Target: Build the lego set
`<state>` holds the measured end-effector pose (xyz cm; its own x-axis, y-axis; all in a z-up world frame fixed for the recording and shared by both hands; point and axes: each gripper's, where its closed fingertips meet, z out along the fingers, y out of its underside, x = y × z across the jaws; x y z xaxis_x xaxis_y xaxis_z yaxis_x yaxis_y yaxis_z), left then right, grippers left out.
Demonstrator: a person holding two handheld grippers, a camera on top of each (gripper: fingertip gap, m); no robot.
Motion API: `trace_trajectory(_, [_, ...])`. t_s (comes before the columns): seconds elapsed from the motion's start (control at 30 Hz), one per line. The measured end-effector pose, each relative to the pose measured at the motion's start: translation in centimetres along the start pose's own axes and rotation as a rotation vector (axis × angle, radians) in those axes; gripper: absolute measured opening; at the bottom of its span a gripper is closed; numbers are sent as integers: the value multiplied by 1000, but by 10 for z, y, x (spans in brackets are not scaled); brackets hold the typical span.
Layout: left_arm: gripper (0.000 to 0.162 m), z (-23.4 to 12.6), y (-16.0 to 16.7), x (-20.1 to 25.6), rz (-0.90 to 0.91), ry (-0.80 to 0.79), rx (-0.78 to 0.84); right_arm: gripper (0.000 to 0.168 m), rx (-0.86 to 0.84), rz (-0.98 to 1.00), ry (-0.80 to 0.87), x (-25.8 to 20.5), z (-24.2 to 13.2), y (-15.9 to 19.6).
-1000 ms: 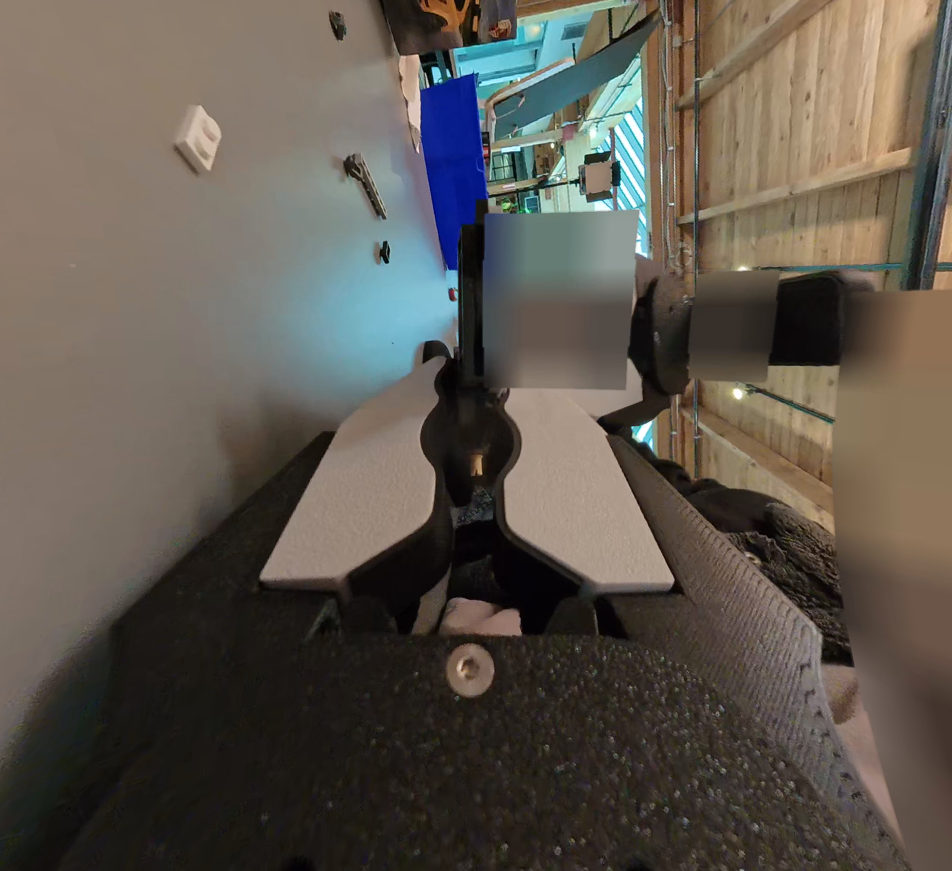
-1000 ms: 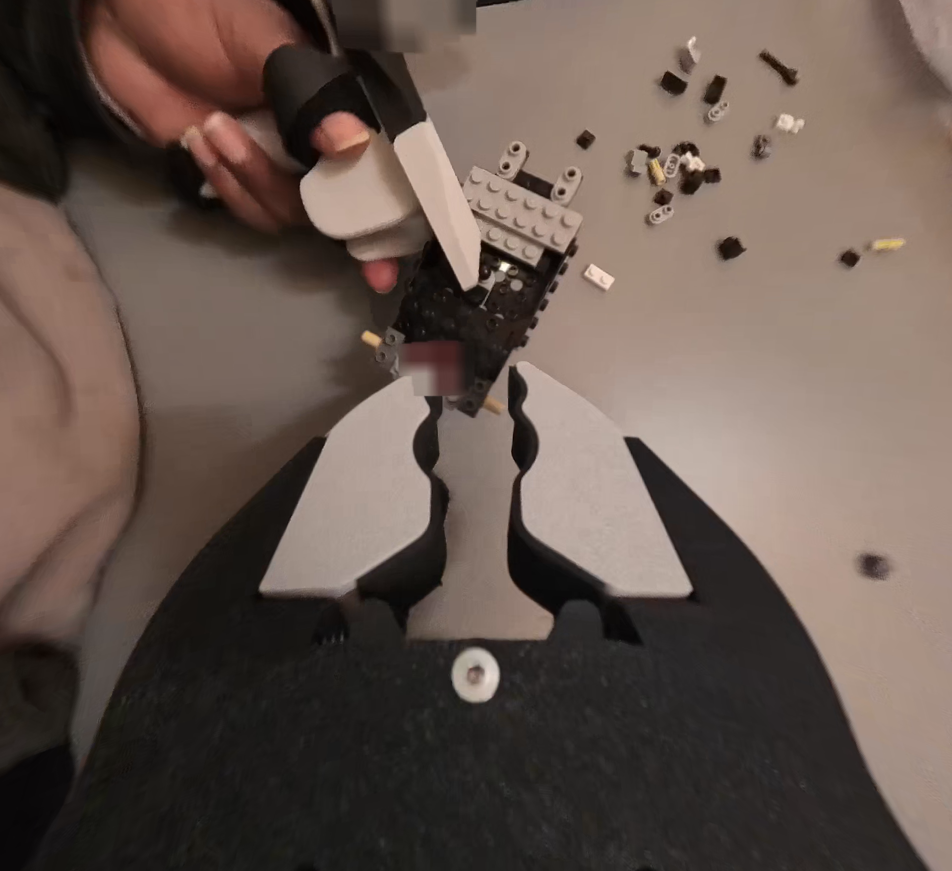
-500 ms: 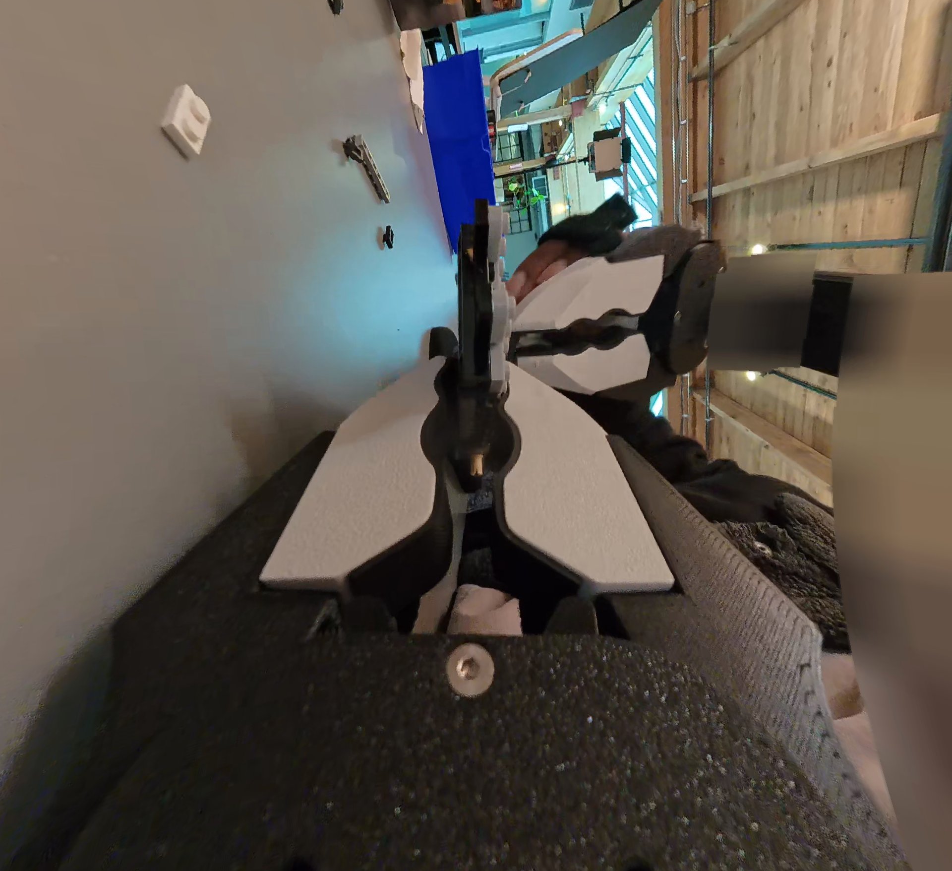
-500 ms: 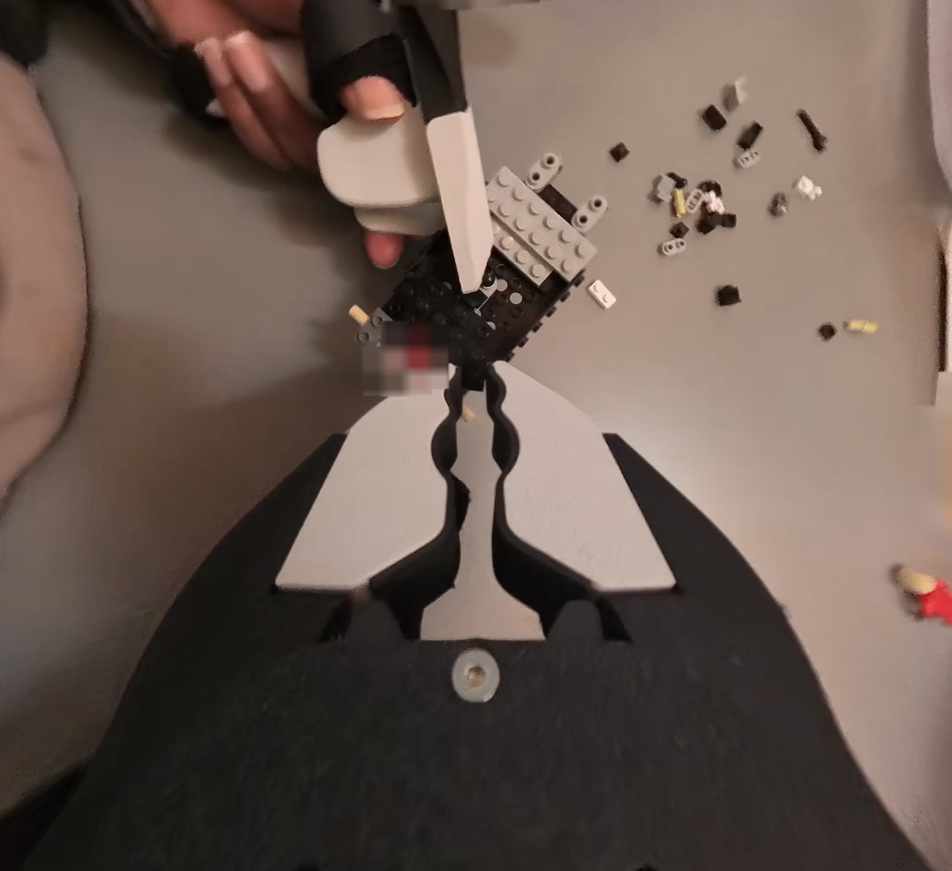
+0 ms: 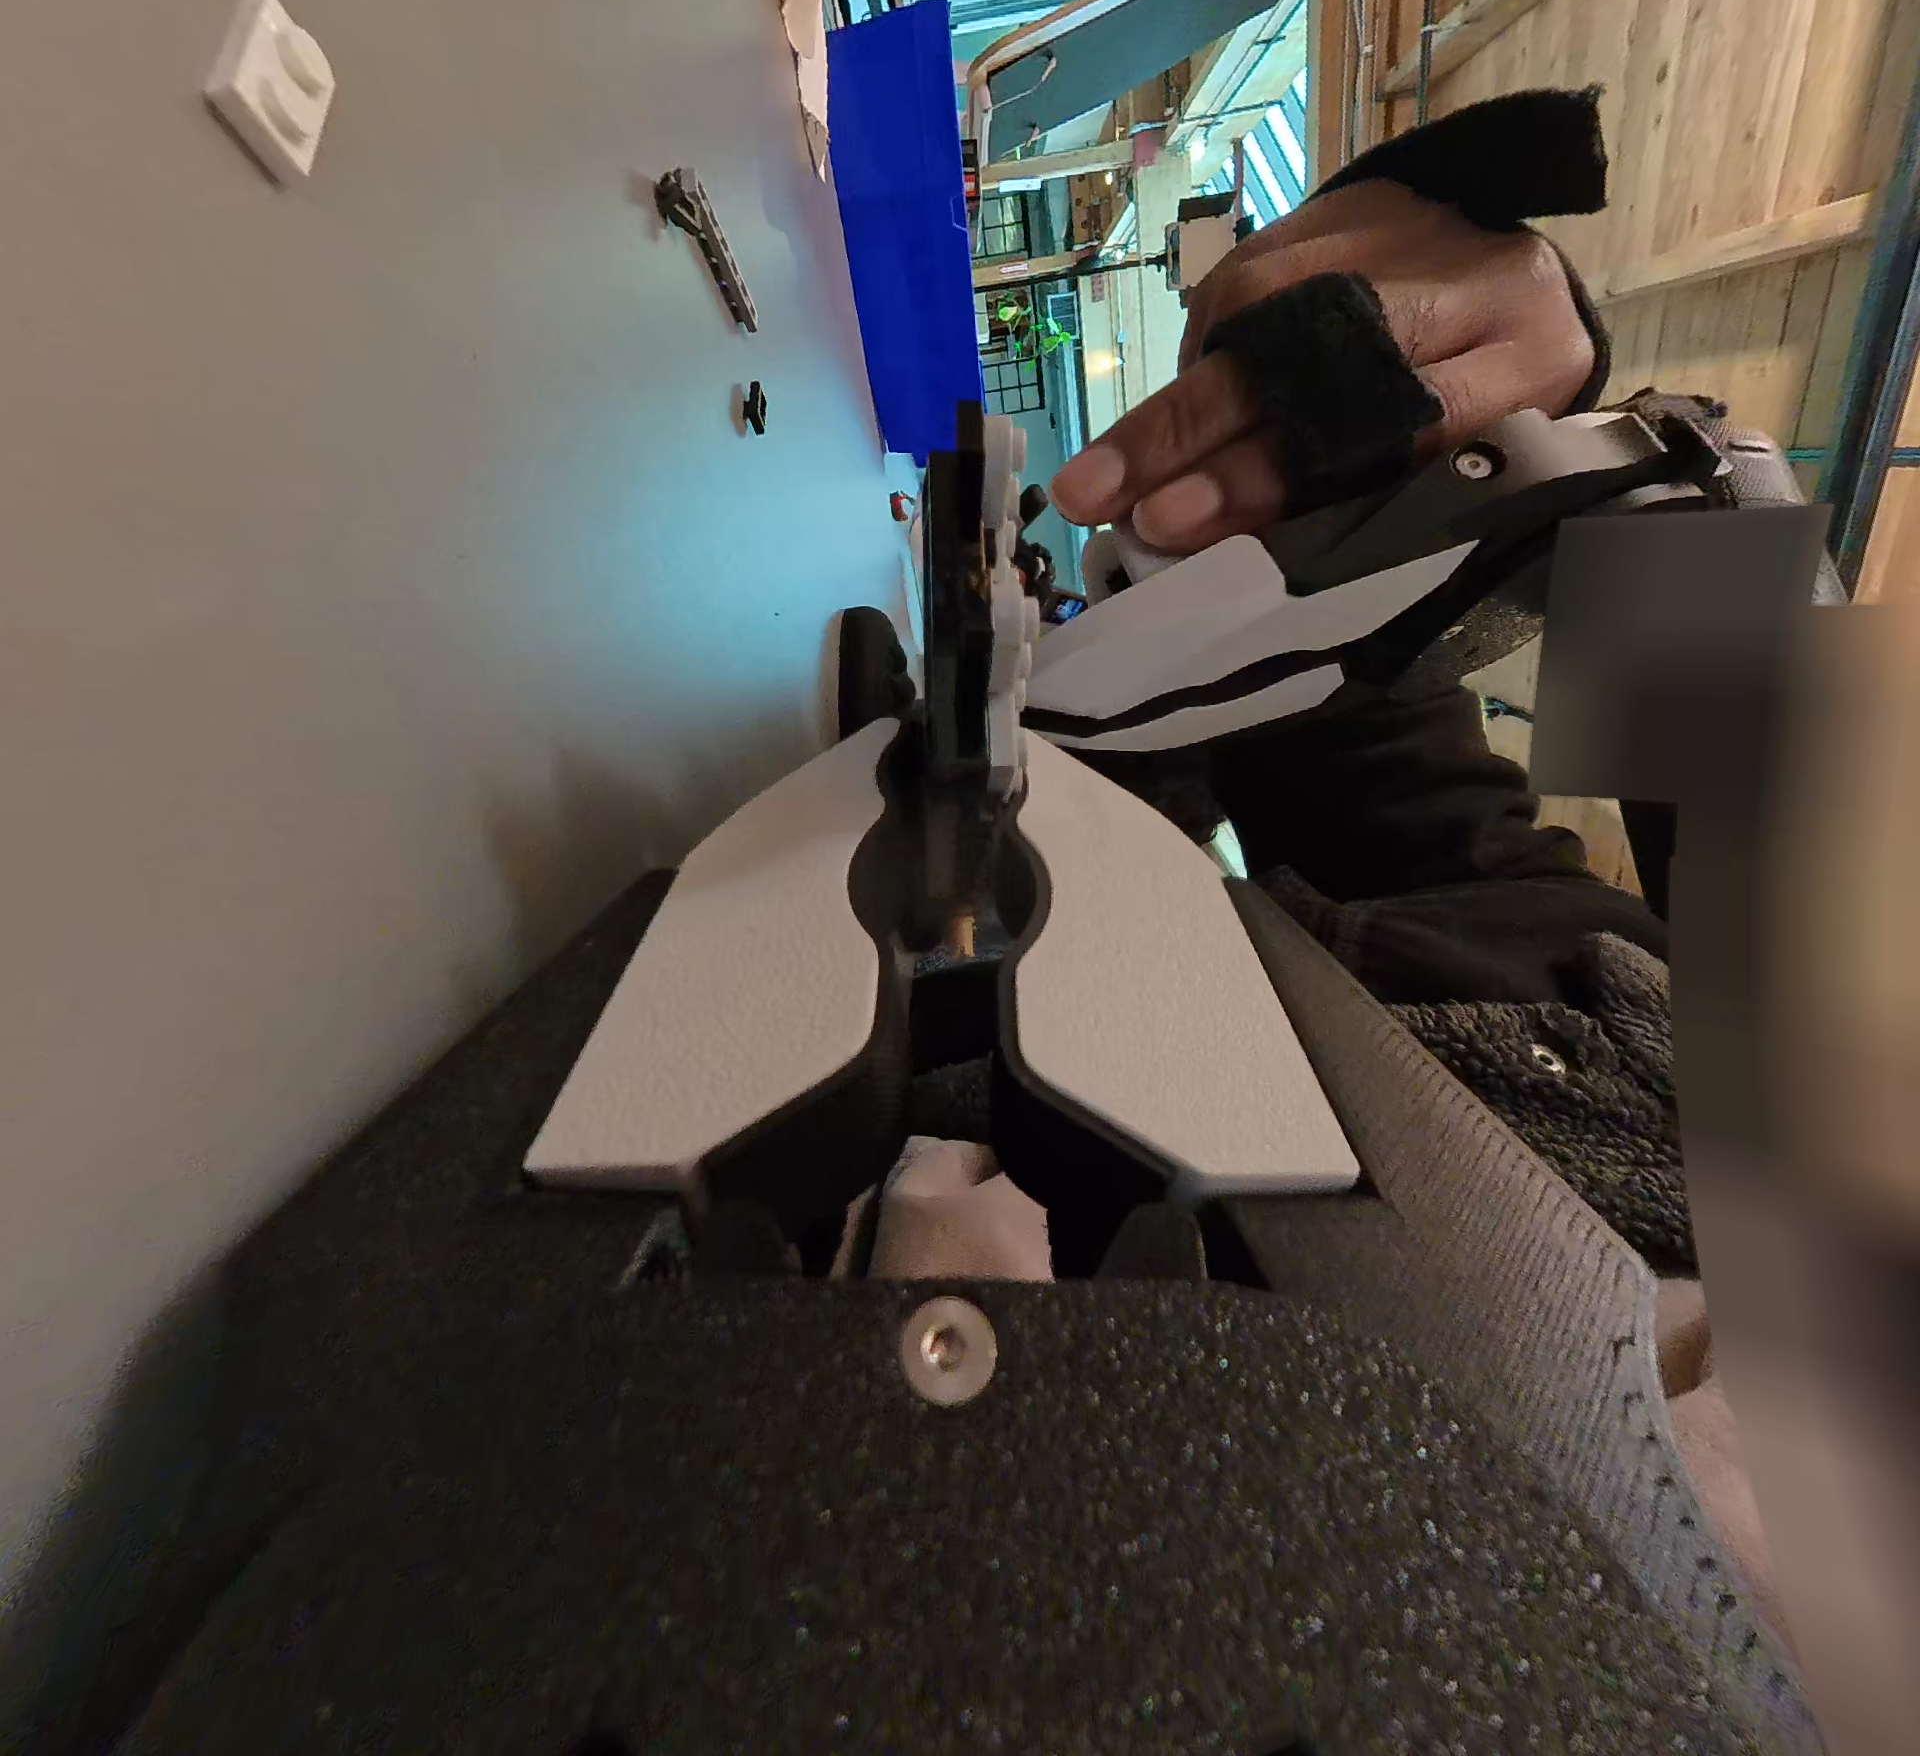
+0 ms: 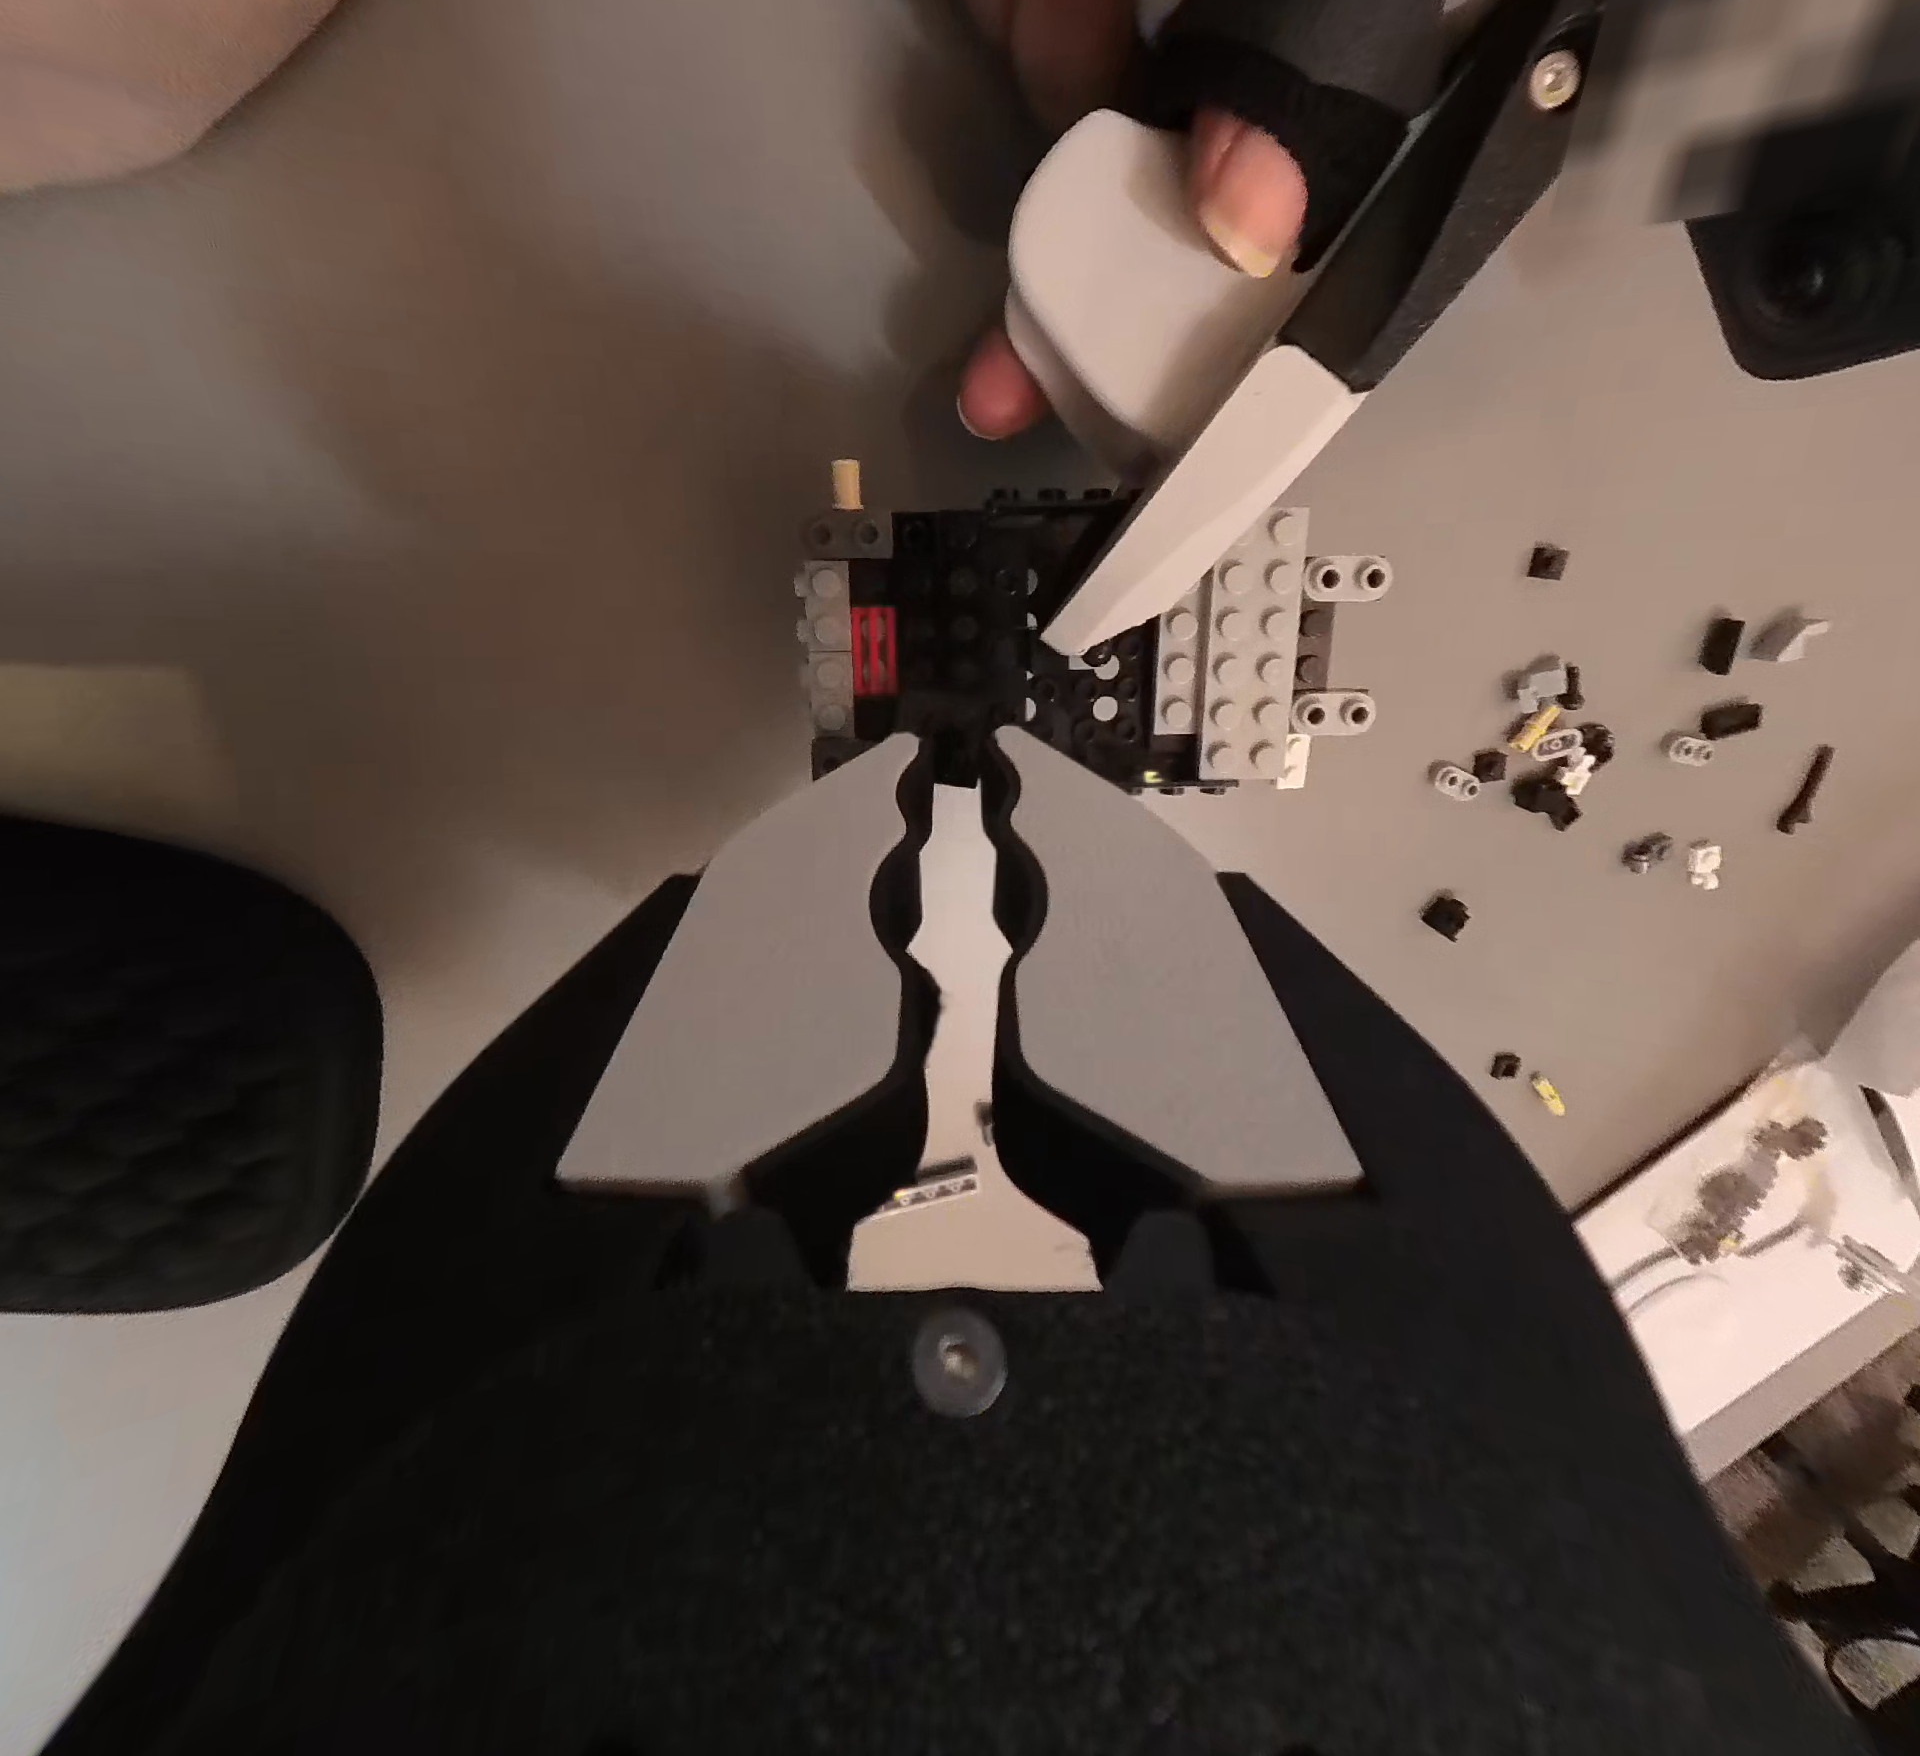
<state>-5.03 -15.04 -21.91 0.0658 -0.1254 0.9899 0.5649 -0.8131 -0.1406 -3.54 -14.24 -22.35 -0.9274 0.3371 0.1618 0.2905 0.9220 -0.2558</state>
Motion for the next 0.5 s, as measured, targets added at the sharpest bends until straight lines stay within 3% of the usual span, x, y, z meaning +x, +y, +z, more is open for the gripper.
trace_trajectory(0.37, [12, 1, 1, 3, -23, 28, -4, 15, 53, 81, 50, 0, -9, 1])
trace_trajectory(0.5, [12, 0, 0, 3, -28, 31, 1, 14, 168, 306, 130, 9, -21, 7])
